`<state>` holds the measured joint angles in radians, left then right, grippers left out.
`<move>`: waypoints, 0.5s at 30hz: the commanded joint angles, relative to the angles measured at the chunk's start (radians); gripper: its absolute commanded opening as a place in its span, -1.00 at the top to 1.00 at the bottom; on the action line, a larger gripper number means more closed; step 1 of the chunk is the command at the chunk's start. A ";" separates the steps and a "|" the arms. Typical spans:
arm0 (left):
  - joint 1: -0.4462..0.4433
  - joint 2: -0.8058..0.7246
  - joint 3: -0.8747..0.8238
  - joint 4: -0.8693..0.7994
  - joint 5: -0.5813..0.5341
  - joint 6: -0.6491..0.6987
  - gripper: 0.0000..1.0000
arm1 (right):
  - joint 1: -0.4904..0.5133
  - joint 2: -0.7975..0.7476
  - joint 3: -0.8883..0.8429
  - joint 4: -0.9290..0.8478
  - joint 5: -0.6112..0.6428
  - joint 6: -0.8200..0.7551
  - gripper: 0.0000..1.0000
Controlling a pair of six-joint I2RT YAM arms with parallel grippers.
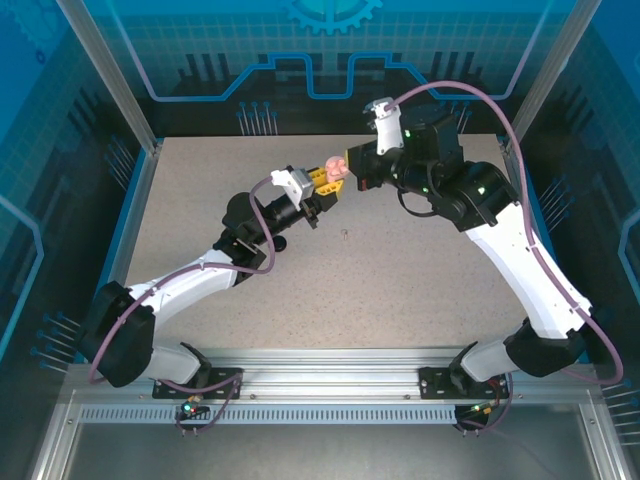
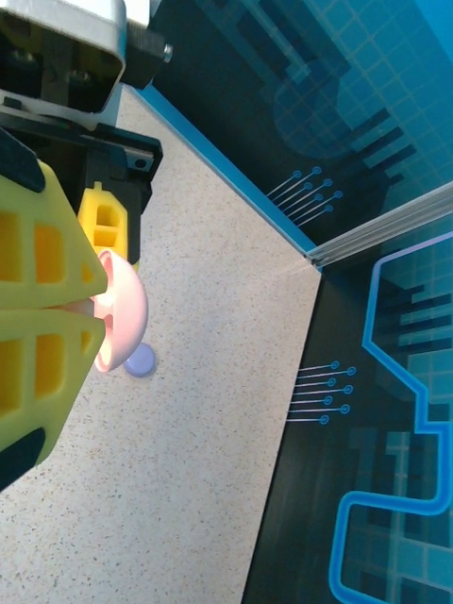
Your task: Insert wireless bluetooth earbuds into charging case
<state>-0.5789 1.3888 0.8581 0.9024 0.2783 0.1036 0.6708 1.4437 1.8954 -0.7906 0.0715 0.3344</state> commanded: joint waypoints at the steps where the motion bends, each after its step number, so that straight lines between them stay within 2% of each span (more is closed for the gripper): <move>1: -0.002 0.007 0.038 0.034 0.016 -0.006 1.00 | -0.011 -0.010 -0.024 0.021 -0.019 0.020 0.90; 15: -0.002 0.007 0.043 0.036 0.018 -0.007 1.00 | -0.011 0.017 -0.055 0.037 -0.072 0.043 0.91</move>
<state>-0.5789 1.3888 0.8631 0.9028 0.2787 0.1036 0.6708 1.4502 1.8565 -0.7795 0.0292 0.3603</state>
